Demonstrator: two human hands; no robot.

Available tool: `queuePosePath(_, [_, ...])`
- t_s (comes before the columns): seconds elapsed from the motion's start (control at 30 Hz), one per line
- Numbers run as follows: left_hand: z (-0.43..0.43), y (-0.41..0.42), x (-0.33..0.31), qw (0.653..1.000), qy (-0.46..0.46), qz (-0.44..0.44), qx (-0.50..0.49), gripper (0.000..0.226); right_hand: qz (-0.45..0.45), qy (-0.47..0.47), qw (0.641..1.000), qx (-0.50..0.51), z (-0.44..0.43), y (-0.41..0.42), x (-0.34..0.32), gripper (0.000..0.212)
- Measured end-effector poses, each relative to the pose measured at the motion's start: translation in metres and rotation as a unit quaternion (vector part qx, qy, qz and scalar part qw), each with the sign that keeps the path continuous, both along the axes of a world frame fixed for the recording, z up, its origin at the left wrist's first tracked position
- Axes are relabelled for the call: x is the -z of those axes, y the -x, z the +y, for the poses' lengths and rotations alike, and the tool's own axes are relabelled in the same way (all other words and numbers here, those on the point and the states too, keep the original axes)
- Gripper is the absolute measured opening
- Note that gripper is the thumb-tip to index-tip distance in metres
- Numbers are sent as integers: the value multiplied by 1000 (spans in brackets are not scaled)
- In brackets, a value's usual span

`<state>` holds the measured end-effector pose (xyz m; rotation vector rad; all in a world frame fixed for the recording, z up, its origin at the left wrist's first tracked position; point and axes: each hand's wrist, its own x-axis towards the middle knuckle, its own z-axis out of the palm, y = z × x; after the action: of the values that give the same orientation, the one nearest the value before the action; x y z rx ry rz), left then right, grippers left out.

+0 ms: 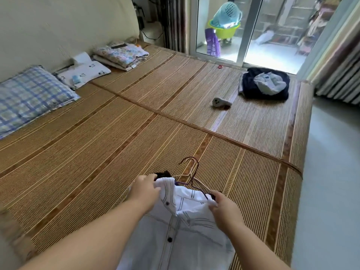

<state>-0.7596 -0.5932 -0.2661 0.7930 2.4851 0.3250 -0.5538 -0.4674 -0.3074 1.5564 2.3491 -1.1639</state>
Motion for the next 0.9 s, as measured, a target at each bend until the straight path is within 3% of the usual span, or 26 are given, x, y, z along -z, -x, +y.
queuePosePath(0.07, [-4, 0, -4, 1000, -8, -7, 6, 58, 3, 0, 1000, -30, -3, 5, -2, 54])
queuePosePath(0.17, [-20, -2, -22, 999, -13, -16, 27, 59, 1, -35, 994, -106, -12, 16, -21, 58])
queuePosePath(0.37, [-83, 1, -101, 999, -12, 19, 36, 57, 68, -115, 951, -278, -52, 68, -126, 53])
queuePosePath(0.67, [-248, 13, -284, 967, -65, 244, 16, 59, 237, -265, 804, -477, -214, 161, -312, 61])
queuePosePath(0.9, [-432, 4, -384, 920, -30, 368, -133, 63, 322, -303, 690, -572, -381, 211, -410, 66])
